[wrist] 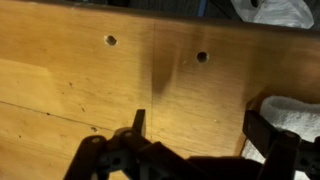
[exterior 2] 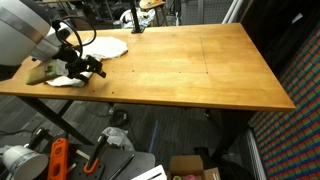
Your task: Fold the cloth once
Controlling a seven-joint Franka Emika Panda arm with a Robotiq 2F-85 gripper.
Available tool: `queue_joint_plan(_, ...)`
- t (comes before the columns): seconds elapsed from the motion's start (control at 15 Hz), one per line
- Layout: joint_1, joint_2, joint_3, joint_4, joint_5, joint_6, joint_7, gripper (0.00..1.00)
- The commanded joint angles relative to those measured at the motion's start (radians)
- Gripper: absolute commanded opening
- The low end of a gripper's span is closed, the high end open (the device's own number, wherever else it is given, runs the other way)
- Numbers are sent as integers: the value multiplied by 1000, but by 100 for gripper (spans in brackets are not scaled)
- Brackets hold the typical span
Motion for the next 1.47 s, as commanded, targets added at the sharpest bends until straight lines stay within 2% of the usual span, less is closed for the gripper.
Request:
queue_joint_plan(0.0,6,-9,-2,0,145,29,-116,100)
queue_joint_plan(0.33,45,-10,23,1,449,-1,-347,100)
queue_joint_plan(0.4,87,-1,9,4,546,-20,-422,100)
queue_joint_plan(0.53,127,5,25,3,713,-63,-533,100)
queue_joint_plan(0.87,214,-140,62,8,1113,-231,-789,100)
queue_joint_plan(1.0,233,-260,58,-44,1203,-272,-844,100)
queue_joint_plan(1.07,239,-267,56,10,1231,-324,-859,100)
queue_joint_plan(1.13,243,-314,52,11,1250,-363,-872,100)
queue_joint_plan(1.27,255,-444,36,-48,1294,-434,-919,100)
queue_joint_plan(1.33,264,-439,25,9,1319,-514,-951,100)
queue_joint_plan(1.4,270,-475,17,6,1338,-567,-973,100)
